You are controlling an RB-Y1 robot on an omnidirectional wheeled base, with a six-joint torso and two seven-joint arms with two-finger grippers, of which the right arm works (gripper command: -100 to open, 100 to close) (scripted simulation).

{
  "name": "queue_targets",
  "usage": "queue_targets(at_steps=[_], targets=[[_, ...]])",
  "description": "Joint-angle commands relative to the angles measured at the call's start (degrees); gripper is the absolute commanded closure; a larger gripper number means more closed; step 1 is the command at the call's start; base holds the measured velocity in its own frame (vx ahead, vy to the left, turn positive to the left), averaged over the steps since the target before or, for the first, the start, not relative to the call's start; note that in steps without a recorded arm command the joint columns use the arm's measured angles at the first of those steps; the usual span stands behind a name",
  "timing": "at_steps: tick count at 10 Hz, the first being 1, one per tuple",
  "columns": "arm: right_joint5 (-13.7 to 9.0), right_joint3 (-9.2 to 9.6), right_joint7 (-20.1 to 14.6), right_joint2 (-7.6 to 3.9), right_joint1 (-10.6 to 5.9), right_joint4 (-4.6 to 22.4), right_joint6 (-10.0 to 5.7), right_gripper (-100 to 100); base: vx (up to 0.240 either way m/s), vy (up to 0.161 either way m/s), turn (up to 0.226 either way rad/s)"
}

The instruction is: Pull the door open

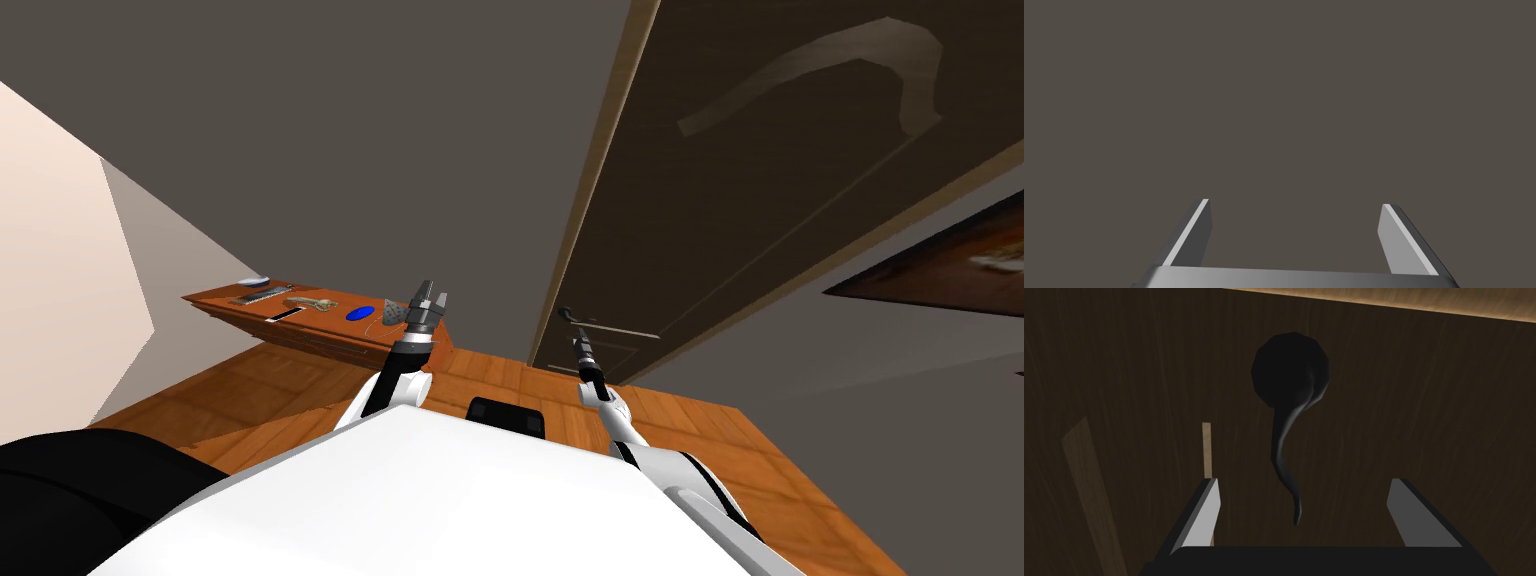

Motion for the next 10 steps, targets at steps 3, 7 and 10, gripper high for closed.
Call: queue_targets(at_steps=[3, 7, 10], targets=[[-0.4, -0.54, -1.2, -1.73, 1.20, 0.0, -0.64, -100, 0.100, 0.038, 0.088], [-0.9, -1.14, -2.6, -3.60, 2.20, 1.5, -1.60, -100, 0.078, 0.026, 0.068], [-1.6, -1.90, -4.3, -5.95, 3.45, 1.4, -2.81, -100, 0.076, 0.026, 0.122]])
